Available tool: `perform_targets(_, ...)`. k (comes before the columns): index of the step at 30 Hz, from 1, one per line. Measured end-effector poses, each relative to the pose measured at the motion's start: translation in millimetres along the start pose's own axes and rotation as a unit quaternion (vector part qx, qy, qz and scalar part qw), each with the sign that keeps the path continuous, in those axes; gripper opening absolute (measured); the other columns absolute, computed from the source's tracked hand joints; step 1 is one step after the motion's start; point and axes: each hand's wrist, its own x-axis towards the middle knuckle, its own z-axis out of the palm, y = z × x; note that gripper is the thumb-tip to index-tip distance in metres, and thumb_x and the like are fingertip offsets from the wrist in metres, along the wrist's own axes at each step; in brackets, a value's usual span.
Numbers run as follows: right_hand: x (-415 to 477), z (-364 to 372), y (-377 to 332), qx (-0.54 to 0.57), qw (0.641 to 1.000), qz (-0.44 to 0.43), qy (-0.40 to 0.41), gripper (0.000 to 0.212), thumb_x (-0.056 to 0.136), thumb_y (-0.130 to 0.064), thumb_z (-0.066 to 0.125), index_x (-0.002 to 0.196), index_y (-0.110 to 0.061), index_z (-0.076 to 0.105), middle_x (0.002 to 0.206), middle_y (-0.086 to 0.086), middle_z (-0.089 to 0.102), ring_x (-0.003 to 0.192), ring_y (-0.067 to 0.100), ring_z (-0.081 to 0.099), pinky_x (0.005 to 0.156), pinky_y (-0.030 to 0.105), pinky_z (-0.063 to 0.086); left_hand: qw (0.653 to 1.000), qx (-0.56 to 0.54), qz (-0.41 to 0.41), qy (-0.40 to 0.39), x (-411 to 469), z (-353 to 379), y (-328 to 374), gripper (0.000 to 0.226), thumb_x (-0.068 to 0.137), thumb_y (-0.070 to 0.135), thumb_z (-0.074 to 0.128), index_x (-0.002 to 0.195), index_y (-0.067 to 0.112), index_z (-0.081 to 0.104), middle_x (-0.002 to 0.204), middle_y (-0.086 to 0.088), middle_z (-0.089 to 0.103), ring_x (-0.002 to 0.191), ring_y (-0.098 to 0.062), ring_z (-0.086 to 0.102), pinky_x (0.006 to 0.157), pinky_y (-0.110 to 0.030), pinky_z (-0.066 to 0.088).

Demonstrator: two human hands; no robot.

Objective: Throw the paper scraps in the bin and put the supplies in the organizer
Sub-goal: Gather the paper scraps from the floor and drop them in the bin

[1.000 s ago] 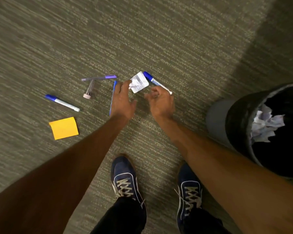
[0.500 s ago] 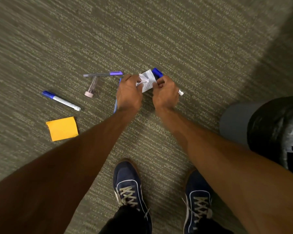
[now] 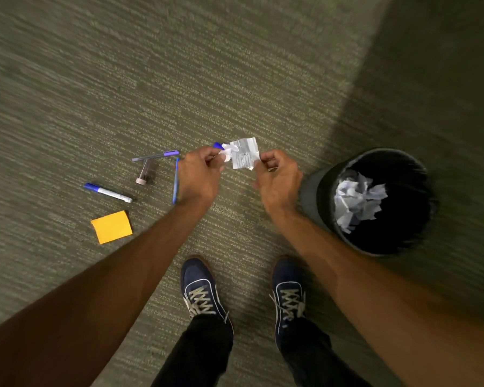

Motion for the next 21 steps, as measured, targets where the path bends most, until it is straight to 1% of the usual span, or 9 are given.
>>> perform_targets(3,-8.3,-51.1,-10.2,0.024,1.000,0.018,0.008,0.007,0.089,-0.015,0.072,0.093,-0.009,0.072,0.081,0.005,0.074,0.069,0.028,0.072,0.064,0.050,0.060,0.999,-0.031,0.002,-0.028,-20.5,6.8,44.2,0.012,0.089,0.017,0.072,0.101,0.014,0.073,0.080,0.001,0.074,0.069,-0.006,0.070,0.055,-0.006,0.048)
perform_targets(6,-16.0,-106.9,-13.6,0.069,0.996,0.049,0.035,0.002,0.089,-0.011,0.071,0.088,-0.012,0.073,0.076,0.005,0.073,0.061,0.029,0.069,0.060,0.051,0.059,0.996,-0.077,0.001,-0.053,-49.8,21.4,92.0,0.009,0.084,0.014,0.076,0.092,0.016,0.074,0.081,-0.006,0.076,0.071,-0.013,0.073,0.062,-0.015,0.053)
perform_targets(7,-19.5,-122.4,-13.1,0.083,0.994,0.063,0.046,0.006,0.089,-0.009,0.070,0.086,-0.013,0.073,0.073,0.005,0.071,0.056,0.028,0.067,0.056,0.049,0.059,0.993,-0.094,-0.003,-0.065,-61.1,26.8,105.1,0.009,0.082,0.013,0.077,0.087,0.019,0.072,0.080,-0.006,0.076,0.070,-0.014,0.073,0.062,-0.017,0.053)
perform_targets(10,-28.2,-156.0,-1.9,0.083,0.989,0.086,0.086,0.010,0.088,-0.007,0.069,0.083,-0.015,0.072,0.067,0.002,0.070,0.044,0.021,0.064,0.044,0.033,0.053,0.987,-0.125,-0.023,-0.103,-88.2,46.8,125.7,0.021,0.081,0.007,0.077,0.078,0.026,0.067,0.077,-0.007,0.075,0.070,-0.018,0.074,0.064,-0.022,0.057)
perform_targets(12,-31.9,-186.1,10.0,0.078,0.985,0.106,0.114,0.007,0.087,-0.010,0.071,0.083,-0.014,0.073,0.065,0.002,0.071,0.044,0.021,0.067,0.044,0.031,0.054,0.977,-0.150,-0.057,-0.141,-108.1,69.5,142.3,0.017,0.083,0.004,0.076,0.082,0.019,0.069,0.077,-0.009,0.074,0.070,-0.022,0.073,0.066,-0.027,0.060)
perform_targets(15,-33.2,-218.0,35.9,0.069,0.978,0.139,0.137,0.002,0.087,-0.011,0.072,0.087,-0.013,0.073,0.069,0.006,0.074,0.048,0.024,0.070,0.049,0.035,0.057,0.960,-0.186,-0.127,-0.165,-125.0,109.0,155.4,0.010,0.084,-0.001,0.073,0.094,0.000,0.069,0.078,-0.012,0.072,0.060,-0.016,0.070,0.057,-0.021,0.058)
perform_targets(18,-32.5,-236.2,63.7,0.059,0.975,0.158,0.146,0.002,0.089,-0.012,0.071,0.088,-0.012,0.073,0.073,0.008,0.075,0.055,0.023,0.072,0.051,0.036,0.058,0.956,-0.183,-0.162,-0.165,-134.2,144.3,155.1,0.009,0.084,0.001,0.074,0.087,0.008,0.068,0.079,-0.011,0.073,0.058,-0.012,0.069,0.052,-0.020,0.055)
perform_targets(19,-31.7,-240.4,72.3,0.056,0.975,0.162,0.144,0.003,0.089,-0.011,0.071,0.088,-0.012,0.072,0.076,0.009,0.075,0.058,0.024,0.072,0.052,0.036,0.059,0.957,-0.174,-0.166,-0.164,-135.3,154.9,152.9,0.013,0.083,0.002,0.075,0.084,0.013,0.068,0.082,-0.012,0.074,0.062,-0.015,0.071,0.055,-0.023,0.057)
perform_targets(21,-28.6,-245.5,87.1,0.077,0.972,0.179,0.134,0.006,0.092,-0.008,0.068,0.088,-0.013,0.069,0.081,0.014,0.075,0.059,0.022,0.070,0.043,0.024,0.052,0.962,-0.147,-0.167,-0.161,-135.3,173.1,147.5,0.018,0.081,0.004,0.077,0.080,0.018,0.067,0.087,-0.014,0.075,0.075,-0.026,0.074,0.070,-0.034,0.061)
